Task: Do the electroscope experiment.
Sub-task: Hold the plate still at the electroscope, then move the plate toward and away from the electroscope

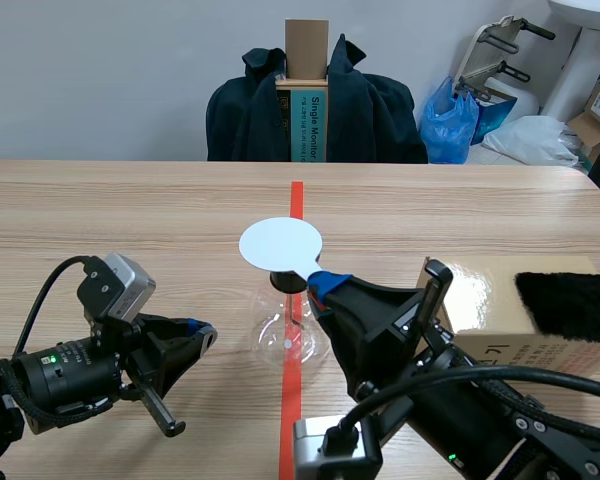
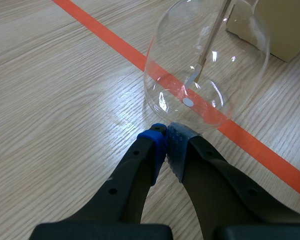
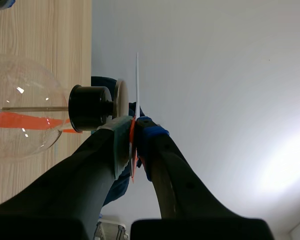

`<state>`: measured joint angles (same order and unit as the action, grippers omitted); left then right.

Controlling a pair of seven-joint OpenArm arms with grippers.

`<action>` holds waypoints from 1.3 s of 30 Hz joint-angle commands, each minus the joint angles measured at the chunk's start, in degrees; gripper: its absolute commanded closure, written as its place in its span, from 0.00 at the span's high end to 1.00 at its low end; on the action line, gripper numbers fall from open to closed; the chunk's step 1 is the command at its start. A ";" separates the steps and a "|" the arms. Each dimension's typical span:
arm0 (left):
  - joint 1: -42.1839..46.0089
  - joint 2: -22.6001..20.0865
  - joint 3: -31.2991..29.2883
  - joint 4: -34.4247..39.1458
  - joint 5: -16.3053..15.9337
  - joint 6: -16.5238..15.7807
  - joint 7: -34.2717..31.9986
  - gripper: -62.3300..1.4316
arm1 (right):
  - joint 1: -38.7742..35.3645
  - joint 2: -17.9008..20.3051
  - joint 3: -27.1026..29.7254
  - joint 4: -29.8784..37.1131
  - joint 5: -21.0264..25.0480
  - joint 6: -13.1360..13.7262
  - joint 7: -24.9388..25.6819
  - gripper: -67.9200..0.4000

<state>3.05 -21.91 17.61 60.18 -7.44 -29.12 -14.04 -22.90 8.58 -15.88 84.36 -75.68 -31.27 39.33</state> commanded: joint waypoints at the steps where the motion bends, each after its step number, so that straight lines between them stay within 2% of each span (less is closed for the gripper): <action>1: -0.04 0.50 -0.15 1.27 -0.42 -0.13 -1.20 0.05 | 0.17 0.44 0.17 0.55 0.17 -0.76 -1.38 0.02; 16: 0.11 1.22 -0.15 1.27 -0.39 -0.11 -1.18 0.05 | 0.17 0.44 0.17 0.55 0.17 -0.79 -19.58 0.02; 25: 0.11 1.22 -0.15 1.27 -0.39 -0.11 -1.18 0.05 | 0.15 0.44 0.17 0.55 0.17 -0.61 -26.38 0.02; 29: 0.11 1.22 -0.15 1.27 -0.39 -0.11 -1.18 0.05 | 0.17 0.44 0.17 0.55 0.17 -0.59 -25.38 0.02; 39: 0.11 1.22 -0.15 1.27 -0.39 -0.11 -1.18 0.05 | 0.17 0.44 0.17 0.55 0.17 -0.61 -11.67 0.02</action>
<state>3.18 -20.80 17.61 60.18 -7.44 -29.12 -14.04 -22.90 8.58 -15.88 84.36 -75.66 -31.22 27.46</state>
